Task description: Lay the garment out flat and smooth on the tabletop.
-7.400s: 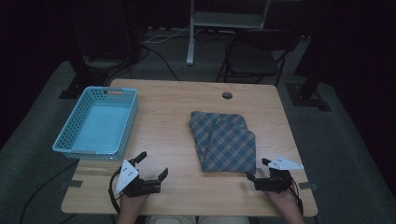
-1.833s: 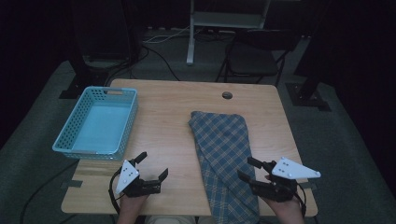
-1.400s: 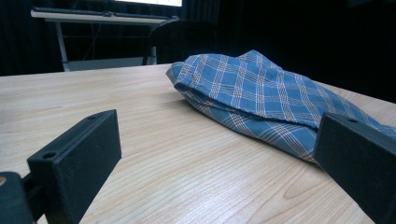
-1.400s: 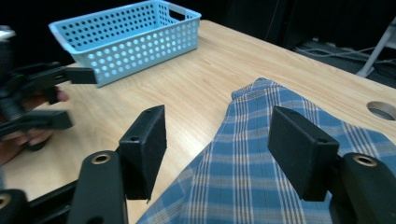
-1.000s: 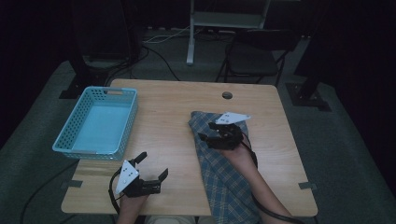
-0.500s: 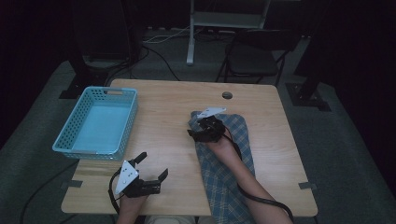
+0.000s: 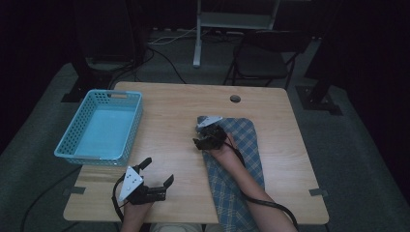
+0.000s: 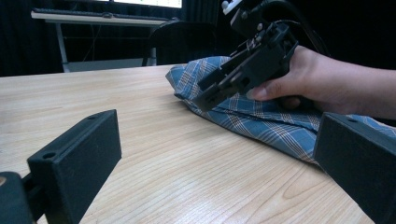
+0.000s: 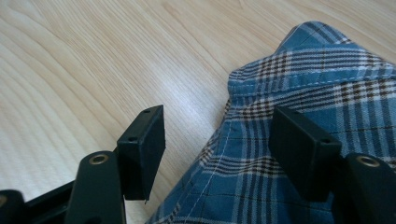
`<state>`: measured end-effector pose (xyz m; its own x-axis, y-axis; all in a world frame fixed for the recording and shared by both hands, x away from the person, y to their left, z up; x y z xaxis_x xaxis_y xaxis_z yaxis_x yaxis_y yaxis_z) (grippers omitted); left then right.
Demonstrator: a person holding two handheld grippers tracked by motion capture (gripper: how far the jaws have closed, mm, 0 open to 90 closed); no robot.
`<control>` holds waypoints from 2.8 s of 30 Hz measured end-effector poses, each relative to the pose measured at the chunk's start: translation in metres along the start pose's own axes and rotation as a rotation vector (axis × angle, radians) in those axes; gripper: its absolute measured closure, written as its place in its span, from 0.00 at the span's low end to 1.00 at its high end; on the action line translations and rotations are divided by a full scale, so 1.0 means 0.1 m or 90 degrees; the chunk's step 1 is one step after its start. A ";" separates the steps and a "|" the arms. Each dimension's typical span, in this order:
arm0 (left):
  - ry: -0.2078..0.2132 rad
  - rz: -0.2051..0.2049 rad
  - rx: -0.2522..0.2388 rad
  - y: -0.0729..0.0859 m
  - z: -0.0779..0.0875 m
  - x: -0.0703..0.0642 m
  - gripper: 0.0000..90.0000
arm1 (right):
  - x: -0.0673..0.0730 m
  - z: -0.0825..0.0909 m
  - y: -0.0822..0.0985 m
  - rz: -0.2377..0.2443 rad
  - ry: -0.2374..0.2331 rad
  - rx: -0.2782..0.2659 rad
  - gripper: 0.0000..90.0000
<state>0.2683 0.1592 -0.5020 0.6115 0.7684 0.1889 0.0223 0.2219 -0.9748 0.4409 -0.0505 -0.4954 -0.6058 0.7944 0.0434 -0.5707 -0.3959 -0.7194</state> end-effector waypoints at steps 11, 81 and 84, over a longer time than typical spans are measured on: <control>-0.002 0.002 0.000 0.00 0.00 0.00 0.02 | 0.02 -0.06 0.07 0.051 0.081 0.000 0.60; -0.002 0.015 0.005 0.00 0.00 0.02 0.02 | -2.51 2.19 1.44 -0.420 0.229 -0.188 0.98; -0.003 0.015 0.004 0.00 0.00 0.02 0.02 | -2.62 2.20 1.61 -0.441 0.245 -0.175 0.98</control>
<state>0.2700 0.1607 -0.5019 0.6083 0.7761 0.1663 0.0035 0.2069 -0.9784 0.3860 -0.4239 -0.4708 0.0918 0.9379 0.3345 -0.5582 0.3267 -0.7627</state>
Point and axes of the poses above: each handheld gripper's, and its own axes: z roughly backward along the jaws, y roughly out of its underside, x roughly to its left, the point moved 4 cm from there along -z, roughly forward along the jaws, and after that the axes turned 13 degrees about -z, right-handed, at the moved point
